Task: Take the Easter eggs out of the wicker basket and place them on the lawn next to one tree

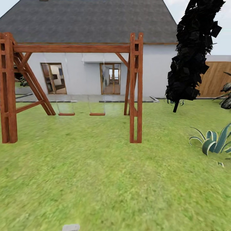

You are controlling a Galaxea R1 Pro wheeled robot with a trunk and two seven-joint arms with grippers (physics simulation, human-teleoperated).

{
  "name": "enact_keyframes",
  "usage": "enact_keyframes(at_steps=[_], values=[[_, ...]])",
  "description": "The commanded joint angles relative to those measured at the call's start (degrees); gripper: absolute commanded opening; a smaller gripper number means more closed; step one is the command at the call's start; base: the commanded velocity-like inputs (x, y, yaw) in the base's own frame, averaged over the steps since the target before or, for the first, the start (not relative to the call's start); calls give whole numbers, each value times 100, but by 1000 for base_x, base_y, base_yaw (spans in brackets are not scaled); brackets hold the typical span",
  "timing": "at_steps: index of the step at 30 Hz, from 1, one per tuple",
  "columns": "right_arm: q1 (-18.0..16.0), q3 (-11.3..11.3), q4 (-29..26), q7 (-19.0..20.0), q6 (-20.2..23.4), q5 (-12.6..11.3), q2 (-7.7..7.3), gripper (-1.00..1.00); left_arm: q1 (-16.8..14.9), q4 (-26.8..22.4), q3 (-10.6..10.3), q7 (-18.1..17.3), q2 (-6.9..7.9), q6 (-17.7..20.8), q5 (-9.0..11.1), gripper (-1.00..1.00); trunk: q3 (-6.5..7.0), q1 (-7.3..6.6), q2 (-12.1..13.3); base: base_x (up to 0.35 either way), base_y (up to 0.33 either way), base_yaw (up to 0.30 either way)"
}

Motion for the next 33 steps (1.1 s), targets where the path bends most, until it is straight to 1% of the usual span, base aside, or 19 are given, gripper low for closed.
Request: enact_keyframes(at_steps=[1,22,33], values=[[-3,2,7,-2,-35,-56,2,100,-2,5,2,20,2,-19,0,100,-2,5,-3,294,-160,-277],[-3,2,7,-2,-41,-56,2,100,4,5,-2,21,4,-30,-8,100,-2,5,-3,294,-144,-277],[-3,2,7,-2,-47,-56,2,100,5,5,-2,21,4,-131,-8,100,-2,5,-3,296,-102,-278]])
